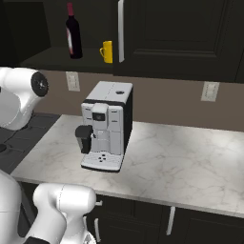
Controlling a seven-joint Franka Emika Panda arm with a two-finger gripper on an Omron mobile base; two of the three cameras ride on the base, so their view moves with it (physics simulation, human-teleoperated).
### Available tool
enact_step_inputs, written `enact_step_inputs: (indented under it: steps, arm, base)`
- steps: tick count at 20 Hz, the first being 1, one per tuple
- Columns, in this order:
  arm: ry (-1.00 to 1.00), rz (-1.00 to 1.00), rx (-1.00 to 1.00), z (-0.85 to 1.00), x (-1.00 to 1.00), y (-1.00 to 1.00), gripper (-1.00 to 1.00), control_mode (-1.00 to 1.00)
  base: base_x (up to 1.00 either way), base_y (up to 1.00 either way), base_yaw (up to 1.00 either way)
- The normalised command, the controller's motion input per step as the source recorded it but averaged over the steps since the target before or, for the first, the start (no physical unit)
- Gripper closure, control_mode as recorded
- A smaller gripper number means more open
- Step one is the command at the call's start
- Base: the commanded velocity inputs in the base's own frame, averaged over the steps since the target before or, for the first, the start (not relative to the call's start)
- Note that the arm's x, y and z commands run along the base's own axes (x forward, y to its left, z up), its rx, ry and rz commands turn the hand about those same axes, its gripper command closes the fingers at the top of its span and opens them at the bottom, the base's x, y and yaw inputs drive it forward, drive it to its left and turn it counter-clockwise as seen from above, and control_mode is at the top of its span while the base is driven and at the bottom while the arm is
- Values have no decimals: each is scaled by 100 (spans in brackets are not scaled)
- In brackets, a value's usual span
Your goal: Open the cabinet directly in front. Then move the wine and the mug to the dining counter with the candle on it.
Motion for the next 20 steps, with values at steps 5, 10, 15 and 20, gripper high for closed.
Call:
enact_step_inputs:
  steps: [5, 10, 15, 20]
  arm:
    - [-1, -5, 0, 0, 0, -41, -100, -100]
    - [0, -17, 0, 9, -13, -93, -100, -100]
    - [0, -23, 0, 22, -34, -100, -100, -100]
    - [0, -28, -1, 27, -47, -100, -100, -100]
  base:
    - [0, 0, 0]
    - [0, 0, 0]
    - [0, 0, 0]
    - [0, 0, 0]
